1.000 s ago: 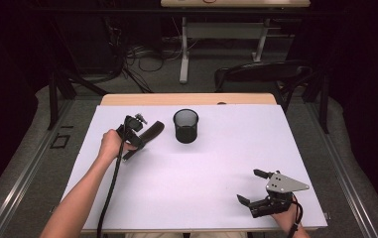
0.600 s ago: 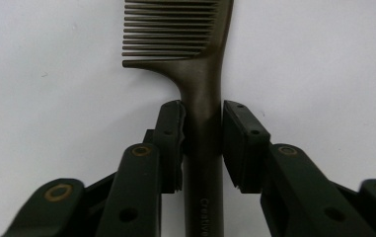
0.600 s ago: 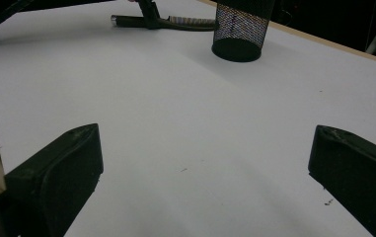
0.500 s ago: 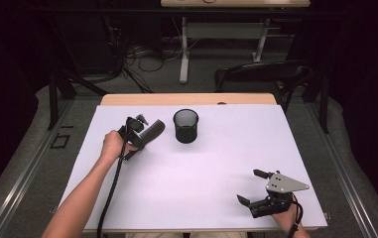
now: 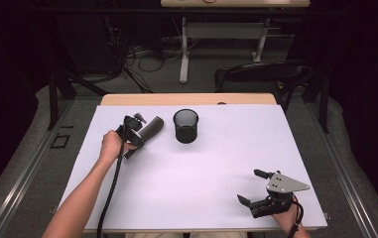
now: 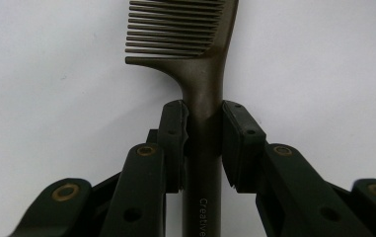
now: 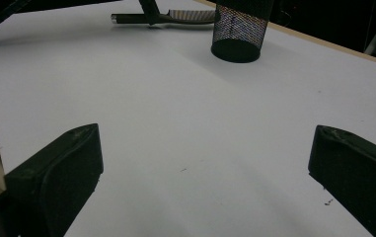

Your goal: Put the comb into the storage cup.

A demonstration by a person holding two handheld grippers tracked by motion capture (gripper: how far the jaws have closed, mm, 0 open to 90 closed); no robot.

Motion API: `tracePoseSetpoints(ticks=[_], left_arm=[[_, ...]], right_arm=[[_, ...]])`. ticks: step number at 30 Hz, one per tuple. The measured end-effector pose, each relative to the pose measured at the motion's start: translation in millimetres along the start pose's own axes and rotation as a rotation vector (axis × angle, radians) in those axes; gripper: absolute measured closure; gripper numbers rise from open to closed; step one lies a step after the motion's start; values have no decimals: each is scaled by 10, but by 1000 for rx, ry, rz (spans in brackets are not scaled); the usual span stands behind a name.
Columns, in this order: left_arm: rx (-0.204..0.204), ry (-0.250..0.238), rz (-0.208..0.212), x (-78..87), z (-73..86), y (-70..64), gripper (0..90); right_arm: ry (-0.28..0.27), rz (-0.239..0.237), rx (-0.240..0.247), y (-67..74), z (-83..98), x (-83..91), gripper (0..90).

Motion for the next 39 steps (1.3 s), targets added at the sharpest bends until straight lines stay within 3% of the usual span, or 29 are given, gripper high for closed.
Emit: tracePoseSetpoints(ticks=[17,39], left_arm=[[29,-191,84,217,10,-51,725],[49,-341,126,297,103,-85,726]], right_arm=[[0,2,1,-3,0,0,0],[1,3,1,-3,0,-4,0]])
Point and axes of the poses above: each handheld gripper's, and its own axes: x roughly backward along the jaws, z roughly out of its underside, y roughly to its left, the point moved 9 cm from there along -x, roughly forward along the jaws, and after that the axes turned 10 degrees about x, right-handed, at the moved point
